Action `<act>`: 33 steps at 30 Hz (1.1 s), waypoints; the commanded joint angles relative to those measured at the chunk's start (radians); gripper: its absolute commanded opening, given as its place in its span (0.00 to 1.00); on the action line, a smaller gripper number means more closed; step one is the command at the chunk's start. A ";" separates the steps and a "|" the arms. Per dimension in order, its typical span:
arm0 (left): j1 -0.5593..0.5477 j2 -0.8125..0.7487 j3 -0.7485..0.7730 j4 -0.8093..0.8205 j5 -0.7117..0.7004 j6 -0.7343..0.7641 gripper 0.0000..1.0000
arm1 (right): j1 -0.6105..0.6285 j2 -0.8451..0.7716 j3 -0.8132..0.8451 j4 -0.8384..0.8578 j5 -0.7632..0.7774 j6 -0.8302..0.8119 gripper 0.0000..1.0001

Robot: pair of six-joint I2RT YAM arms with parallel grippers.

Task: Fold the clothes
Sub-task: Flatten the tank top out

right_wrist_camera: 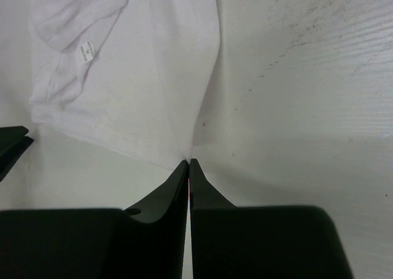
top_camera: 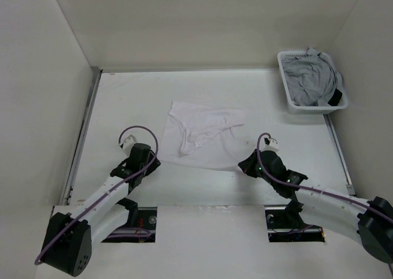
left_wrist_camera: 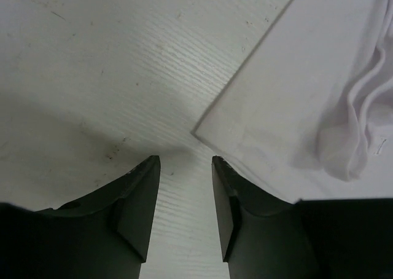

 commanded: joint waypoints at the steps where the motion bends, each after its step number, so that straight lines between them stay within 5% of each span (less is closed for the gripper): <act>1: 0.010 0.019 0.010 -0.017 -0.011 -0.036 0.39 | -0.003 -0.014 0.033 0.051 0.005 -0.016 0.06; 9: 0.008 0.174 0.031 0.098 0.035 0.001 0.39 | -0.003 -0.023 0.025 0.051 0.008 -0.014 0.06; 18: 0.011 0.190 0.036 0.134 0.037 0.020 0.22 | -0.003 -0.029 0.030 0.052 0.008 -0.016 0.06; 26: 0.030 0.130 0.073 0.169 0.038 0.065 0.05 | -0.003 -0.029 0.039 0.066 0.011 -0.028 0.05; 33: -0.012 -0.095 0.279 0.080 0.002 0.148 0.01 | -0.003 -0.147 0.204 -0.075 0.059 -0.164 0.00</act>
